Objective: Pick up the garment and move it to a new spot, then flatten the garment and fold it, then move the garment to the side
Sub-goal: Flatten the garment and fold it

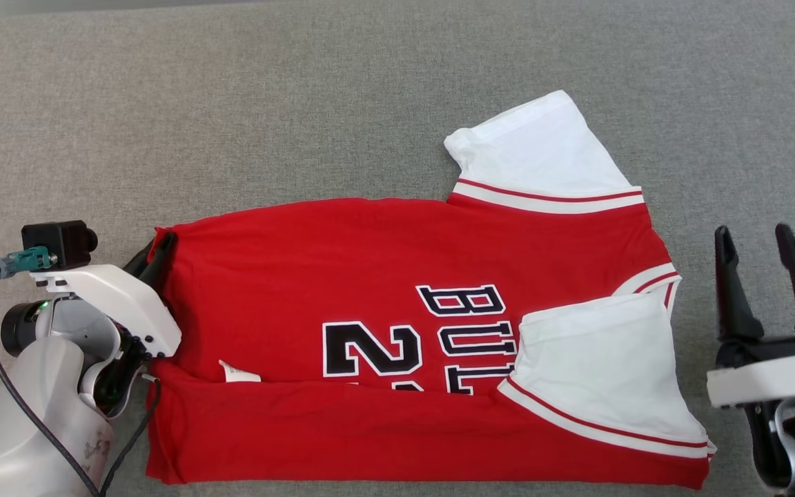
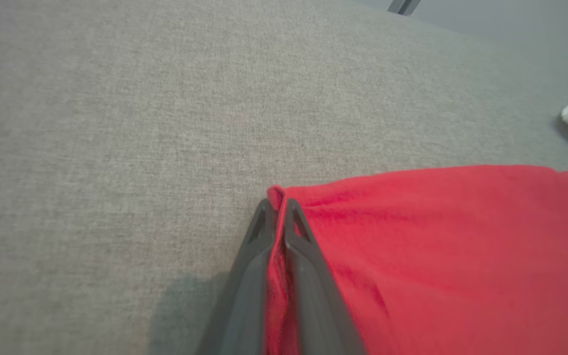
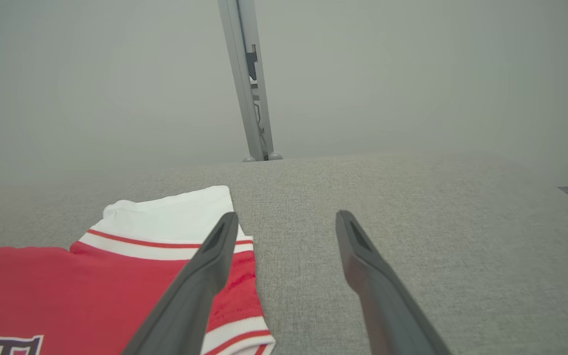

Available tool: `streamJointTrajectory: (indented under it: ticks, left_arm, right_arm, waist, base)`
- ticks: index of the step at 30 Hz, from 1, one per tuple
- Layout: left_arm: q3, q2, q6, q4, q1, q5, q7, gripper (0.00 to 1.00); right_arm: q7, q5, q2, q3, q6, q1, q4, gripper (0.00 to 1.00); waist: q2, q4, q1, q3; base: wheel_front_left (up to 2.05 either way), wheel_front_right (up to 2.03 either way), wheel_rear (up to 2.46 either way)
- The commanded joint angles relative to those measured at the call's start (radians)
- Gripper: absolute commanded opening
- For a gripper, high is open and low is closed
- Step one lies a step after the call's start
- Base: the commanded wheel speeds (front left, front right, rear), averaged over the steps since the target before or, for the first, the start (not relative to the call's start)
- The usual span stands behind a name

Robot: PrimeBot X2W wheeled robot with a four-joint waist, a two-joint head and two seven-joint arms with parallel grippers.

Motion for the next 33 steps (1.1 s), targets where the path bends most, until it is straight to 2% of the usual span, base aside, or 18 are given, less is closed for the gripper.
streamJointTrajectory:
  ticks: [1,7,14,24,29,33]
  left_arm:
    - [-0.009,0.005,-0.004,0.009,-0.018,-0.005,-0.001,0.00]
    - [-0.032,0.008,-0.006,0.007,-0.052,0.019,-0.047,0.00]
    - [-0.060,-0.010,-0.007,0.000,-0.097,0.037,-0.079,0.00]
    - [-0.114,-0.068,-0.006,0.023,-0.173,0.044,-0.124,0.00]
    - [-0.145,-0.082,-0.007,0.057,-0.194,0.033,-0.155,0.00]
    - [-0.164,-0.082,-0.007,0.072,-0.199,0.022,-0.173,0.00]
  right_arm:
    - [-0.004,0.005,-0.016,-0.005,0.000,-0.043,0.012,1.00]
    - [-0.006,0.038,-0.070,-0.009,0.000,-0.230,0.123,1.00]
    - [0.011,0.082,-0.119,0.048,0.000,-0.435,0.305,1.00]
    - [0.052,0.154,-0.174,0.248,0.000,-0.681,0.595,1.00]
    - [0.084,0.214,-0.206,0.374,0.000,-0.738,0.701,1.00]
    - [0.128,0.262,-0.234,0.457,0.000,-0.742,0.736,1.00]
  waist:
    - [0.0000,0.000,0.0000,0.005]
    - [0.0000,0.015,0.0000,0.028]
    - [0.0000,0.054,0.0000,0.064]
    - [0.0000,0.149,0.0000,0.132]
    - [0.0000,0.170,0.0000,0.140]
    - [0.0000,0.174,0.0000,0.136]
  base:
    - [0.00,0.00,0.00]
    - [0.00,0.00,0.00]
    - [0.00,0.00,0.00]
    - [0.00,0.00,0.00]
    - [0.00,0.00,0.00]
    - [0.00,0.00,0.00]
